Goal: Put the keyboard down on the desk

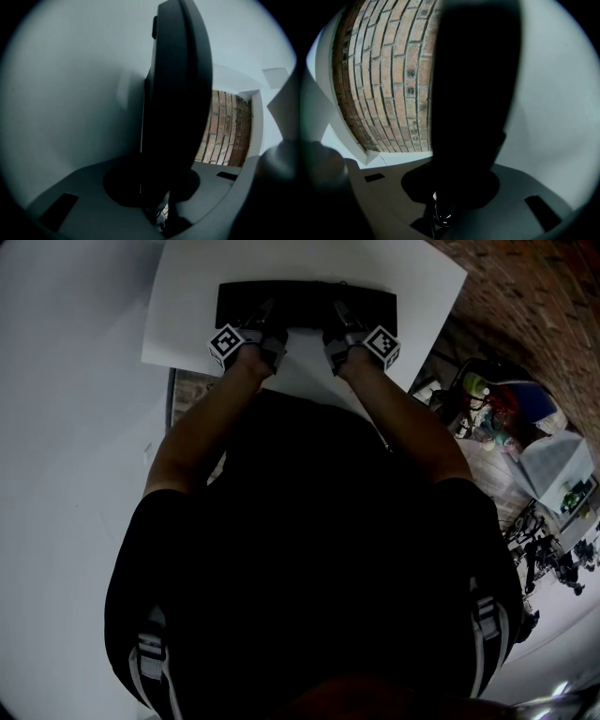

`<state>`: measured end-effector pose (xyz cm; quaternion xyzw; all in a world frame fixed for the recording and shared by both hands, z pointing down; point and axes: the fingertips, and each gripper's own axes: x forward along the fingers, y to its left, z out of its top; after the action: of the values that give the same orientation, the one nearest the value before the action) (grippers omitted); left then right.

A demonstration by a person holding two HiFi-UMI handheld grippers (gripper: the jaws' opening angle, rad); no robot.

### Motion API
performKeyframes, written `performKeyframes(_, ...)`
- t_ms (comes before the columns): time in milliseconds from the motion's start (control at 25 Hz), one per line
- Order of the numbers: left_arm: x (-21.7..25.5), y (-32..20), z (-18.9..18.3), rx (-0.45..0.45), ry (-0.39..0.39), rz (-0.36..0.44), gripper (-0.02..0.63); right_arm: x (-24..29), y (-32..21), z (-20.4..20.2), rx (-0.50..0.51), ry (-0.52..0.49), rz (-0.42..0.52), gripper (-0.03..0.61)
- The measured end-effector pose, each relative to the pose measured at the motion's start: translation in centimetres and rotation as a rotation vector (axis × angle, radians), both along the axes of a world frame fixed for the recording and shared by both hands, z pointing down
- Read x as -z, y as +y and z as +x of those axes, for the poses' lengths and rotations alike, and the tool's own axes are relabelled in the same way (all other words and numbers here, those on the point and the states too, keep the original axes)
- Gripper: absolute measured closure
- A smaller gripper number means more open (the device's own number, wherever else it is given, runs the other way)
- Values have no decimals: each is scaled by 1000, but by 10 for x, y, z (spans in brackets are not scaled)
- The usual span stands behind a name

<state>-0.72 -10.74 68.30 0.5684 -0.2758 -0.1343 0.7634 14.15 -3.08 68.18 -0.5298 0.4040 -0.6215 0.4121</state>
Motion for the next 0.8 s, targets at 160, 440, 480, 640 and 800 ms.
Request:
performKeyframes(160,1,0,2,5,2,-13,525,-2,1,1,-6,-4,-19,465)
performKeyframes(440,0,6,7,-52,2,-17,499,-7,4,3,-17,-28,-39,442)
performKeyframes(480,1,7,8,-62,6,-15,490,-8,4,4,-22,-30,-42,438)
performKeyframes(640,2,11,10,-77,24,-17,440,-11,7,4,-39,-31,-61,410)
performKeyframes(800,1,15,8,-87,12,-26,387,-11,14,0,-35,-24,-85,400)
